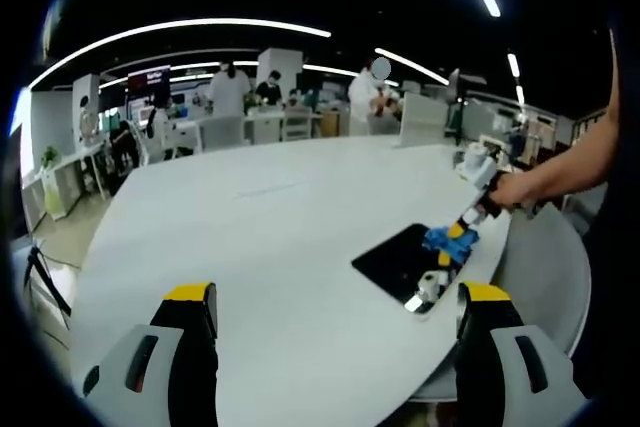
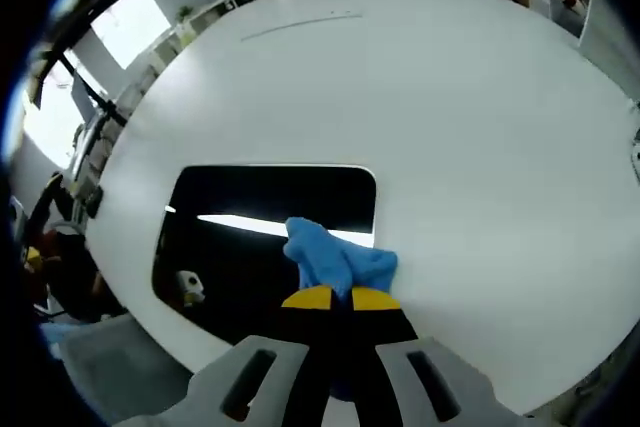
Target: Wipe the mirror surface with the cleaning cloth until all visible marks leave the cleaned area.
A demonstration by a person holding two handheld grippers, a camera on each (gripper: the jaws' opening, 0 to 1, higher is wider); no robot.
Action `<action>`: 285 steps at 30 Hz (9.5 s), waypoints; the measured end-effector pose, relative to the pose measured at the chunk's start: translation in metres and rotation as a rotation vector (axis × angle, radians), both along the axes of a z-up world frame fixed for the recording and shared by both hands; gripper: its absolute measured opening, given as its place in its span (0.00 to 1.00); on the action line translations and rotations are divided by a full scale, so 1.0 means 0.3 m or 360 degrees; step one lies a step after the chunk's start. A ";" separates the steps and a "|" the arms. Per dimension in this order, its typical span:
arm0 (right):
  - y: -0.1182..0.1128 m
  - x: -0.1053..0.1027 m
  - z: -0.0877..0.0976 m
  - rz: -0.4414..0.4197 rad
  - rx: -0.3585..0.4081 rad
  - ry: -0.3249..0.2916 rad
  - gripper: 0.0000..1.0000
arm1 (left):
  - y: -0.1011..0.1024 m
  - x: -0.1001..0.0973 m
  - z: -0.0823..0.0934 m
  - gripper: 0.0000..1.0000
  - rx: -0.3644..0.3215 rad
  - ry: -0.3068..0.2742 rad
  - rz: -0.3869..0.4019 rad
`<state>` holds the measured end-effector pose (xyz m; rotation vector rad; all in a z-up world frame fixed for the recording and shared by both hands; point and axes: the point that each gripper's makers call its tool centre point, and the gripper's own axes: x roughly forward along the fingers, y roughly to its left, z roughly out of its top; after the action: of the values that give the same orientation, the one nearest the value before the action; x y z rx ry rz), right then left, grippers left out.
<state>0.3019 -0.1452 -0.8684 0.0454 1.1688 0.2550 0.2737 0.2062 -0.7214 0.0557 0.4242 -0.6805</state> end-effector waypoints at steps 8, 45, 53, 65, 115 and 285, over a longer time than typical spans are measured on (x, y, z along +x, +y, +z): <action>0.003 -0.098 -0.002 0.0018 0.0008 0.0021 0.00 | -0.017 -0.042 -0.034 1.00 0.0017 -0.0024 -0.0049; 0.075 -0.105 -0.001 -0.0088 -0.0041 0.0020 0.00 | 0.049 -0.011 -0.054 1.00 -0.0002 0.0007 -0.0034; 0.212 -0.092 -0.001 -0.0020 -0.0007 0.0025 0.00 | 0.069 -0.004 -0.044 1.00 -0.0005 0.0006 -0.0031; 0.349 -0.080 -0.002 0.0070 0.0016 0.0058 0.00 | 0.072 -0.032 -0.065 1.00 -0.0031 0.0025 -0.0028; 0.676 0.105 0.005 0.0334 0.0152 0.0078 0.00 | 0.194 -0.054 -0.056 1.00 -0.0016 0.0040 0.0079; 0.404 0.213 -0.002 0.0395 0.0113 0.0104 0.00 | 0.051 -0.059 -0.070 1.00 -0.0058 0.0059 0.0078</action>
<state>0.3659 -0.0239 -0.8688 -0.0296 1.2305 0.5171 0.2560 0.2215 -0.7424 -0.0020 0.4473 -0.6414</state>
